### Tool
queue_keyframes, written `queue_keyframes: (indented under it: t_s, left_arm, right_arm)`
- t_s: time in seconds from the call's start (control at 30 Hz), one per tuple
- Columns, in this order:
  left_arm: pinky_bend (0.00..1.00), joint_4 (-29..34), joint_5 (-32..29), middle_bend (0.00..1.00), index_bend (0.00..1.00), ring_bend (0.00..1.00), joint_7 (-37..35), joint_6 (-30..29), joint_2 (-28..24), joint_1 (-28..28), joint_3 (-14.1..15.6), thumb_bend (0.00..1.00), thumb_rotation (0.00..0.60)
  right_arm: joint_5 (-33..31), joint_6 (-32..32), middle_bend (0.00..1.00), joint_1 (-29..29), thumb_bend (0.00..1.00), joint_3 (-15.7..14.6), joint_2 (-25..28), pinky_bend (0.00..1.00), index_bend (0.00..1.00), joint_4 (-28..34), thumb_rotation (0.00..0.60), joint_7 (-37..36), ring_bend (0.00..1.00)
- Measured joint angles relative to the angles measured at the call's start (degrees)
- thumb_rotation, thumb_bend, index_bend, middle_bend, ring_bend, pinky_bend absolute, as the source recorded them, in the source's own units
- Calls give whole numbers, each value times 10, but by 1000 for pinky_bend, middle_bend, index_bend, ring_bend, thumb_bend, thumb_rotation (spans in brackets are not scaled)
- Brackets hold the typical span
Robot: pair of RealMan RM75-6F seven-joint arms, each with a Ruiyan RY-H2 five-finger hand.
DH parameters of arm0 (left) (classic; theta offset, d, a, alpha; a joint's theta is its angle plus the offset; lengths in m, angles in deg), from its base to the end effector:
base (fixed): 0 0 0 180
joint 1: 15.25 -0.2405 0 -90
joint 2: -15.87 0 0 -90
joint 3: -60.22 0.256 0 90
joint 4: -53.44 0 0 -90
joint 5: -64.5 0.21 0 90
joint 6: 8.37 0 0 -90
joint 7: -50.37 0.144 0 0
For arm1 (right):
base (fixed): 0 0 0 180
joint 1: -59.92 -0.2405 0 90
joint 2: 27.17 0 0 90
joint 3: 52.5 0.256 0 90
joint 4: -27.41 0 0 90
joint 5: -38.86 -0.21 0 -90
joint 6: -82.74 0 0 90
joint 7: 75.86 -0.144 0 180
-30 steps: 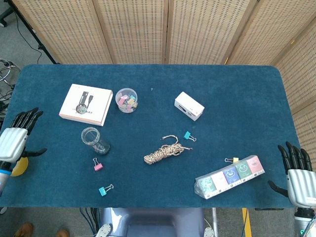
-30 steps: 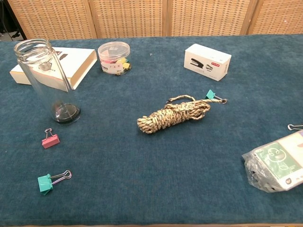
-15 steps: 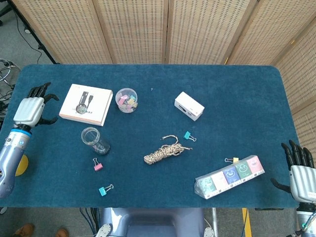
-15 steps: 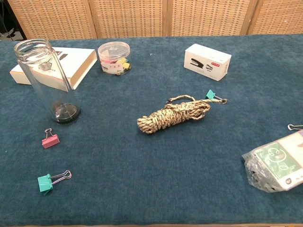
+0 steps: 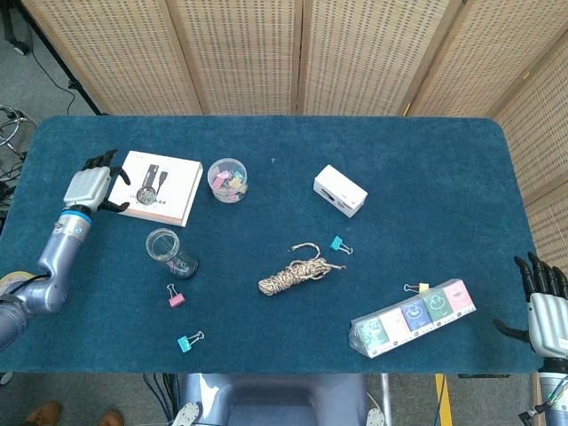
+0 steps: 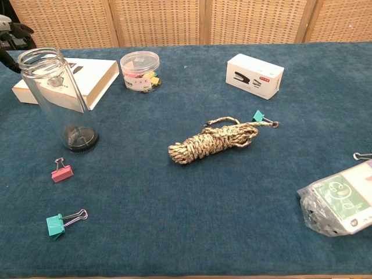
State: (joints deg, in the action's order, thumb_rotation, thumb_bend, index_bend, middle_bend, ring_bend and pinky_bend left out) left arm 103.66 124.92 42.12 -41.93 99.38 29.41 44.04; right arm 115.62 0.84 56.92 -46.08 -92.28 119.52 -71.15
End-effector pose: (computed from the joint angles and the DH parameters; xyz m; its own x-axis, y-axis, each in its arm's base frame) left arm -0.2761 0.4558 0.0979 0.3191 0.2594 0.9115 0.9382 0.0500 -0.3426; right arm -0.3353 -0.1816 0.1640 0.4325 -0.0215 0.9014 -0.8861 0.1746 0.4293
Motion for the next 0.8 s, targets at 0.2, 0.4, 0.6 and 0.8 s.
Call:
queue_keyframes:
  t_s: [0.2, 0.4, 0.6, 0.8]
  left_arm:
    - [0, -58, -5, 0, 485, 0, -10, 39, 36, 27, -1, 265, 600]
    - [0, -108, 1, 0, 500, 0, -29, 59, 68, 49, -4, 280, 600]
    - [0, -138, 11, 0, 529, 0, -39, 69, 90, 64, -3, 326, 600]
    - [0, -156, 21, 0, 558, 0, -45, 70, 106, 69, -1, 334, 600]
  right_arm:
    - [-8, 8, 0, -3, 0, 2, -1, 0, 0, -4, 600, -3, 0]
    - [-13, 6, 0, -3, 0, 5, -2, 0, 0, -4, 600, -3, 0]
    - [-18, 8, 0, -2, 0, 5, -1, 0, 0, -6, 600, -7, 0]
    - [-19, 5, 0, -1, 0, 6, 0, 0, 0, -3, 600, -8, 0]
